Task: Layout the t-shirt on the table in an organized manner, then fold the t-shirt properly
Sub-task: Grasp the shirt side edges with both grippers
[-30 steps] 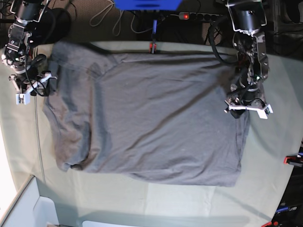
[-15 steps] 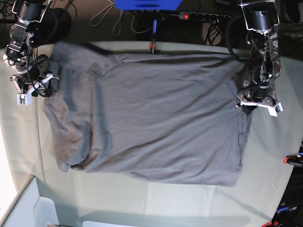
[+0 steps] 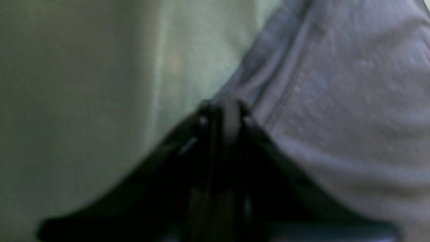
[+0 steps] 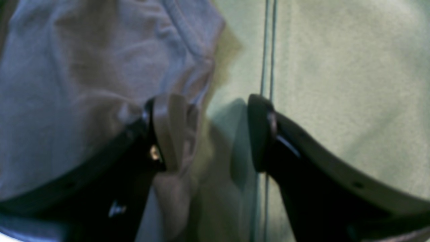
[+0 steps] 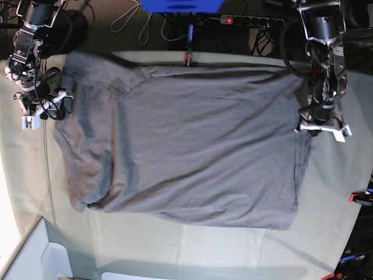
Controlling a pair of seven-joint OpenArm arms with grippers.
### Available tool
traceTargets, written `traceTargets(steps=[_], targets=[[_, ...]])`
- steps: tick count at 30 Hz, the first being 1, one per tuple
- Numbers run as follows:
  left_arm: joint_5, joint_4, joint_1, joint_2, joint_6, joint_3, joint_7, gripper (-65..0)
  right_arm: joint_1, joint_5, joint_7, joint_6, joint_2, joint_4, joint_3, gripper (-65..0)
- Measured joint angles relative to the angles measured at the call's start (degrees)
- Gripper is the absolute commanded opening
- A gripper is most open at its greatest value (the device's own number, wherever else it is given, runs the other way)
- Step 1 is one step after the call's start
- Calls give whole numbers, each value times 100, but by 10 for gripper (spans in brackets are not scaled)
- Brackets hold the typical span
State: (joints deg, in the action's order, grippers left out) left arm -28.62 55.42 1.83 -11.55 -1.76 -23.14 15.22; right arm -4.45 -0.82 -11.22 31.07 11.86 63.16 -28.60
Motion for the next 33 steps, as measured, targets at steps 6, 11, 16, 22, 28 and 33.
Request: traceTargets(steps=[6,11,16,22,28,33], targets=[[20,348,-68,44,160,4,254,-650,125,-31,-74,116,-122,31,13,-384],[55,1158,-387,216,234,-22,527,-650,223,-39,-188,708,-162,33,-15,-544],[50,1648,-289,188,223,-24,426,-650,157,-87,-273,728,-166,210,-22,-650],[55,2100,-354,188,278,-35,468,-650,164,-63,-256,765,-199,916,-380,-650],[46,2006,-321,184,262,-33,531,-579,160,-66,-273,765,-243,960,-409,-650],[129,1648,-372,133,282,-33,1447,-304,155,-68,-299,767,-254,927,-400,-650]])
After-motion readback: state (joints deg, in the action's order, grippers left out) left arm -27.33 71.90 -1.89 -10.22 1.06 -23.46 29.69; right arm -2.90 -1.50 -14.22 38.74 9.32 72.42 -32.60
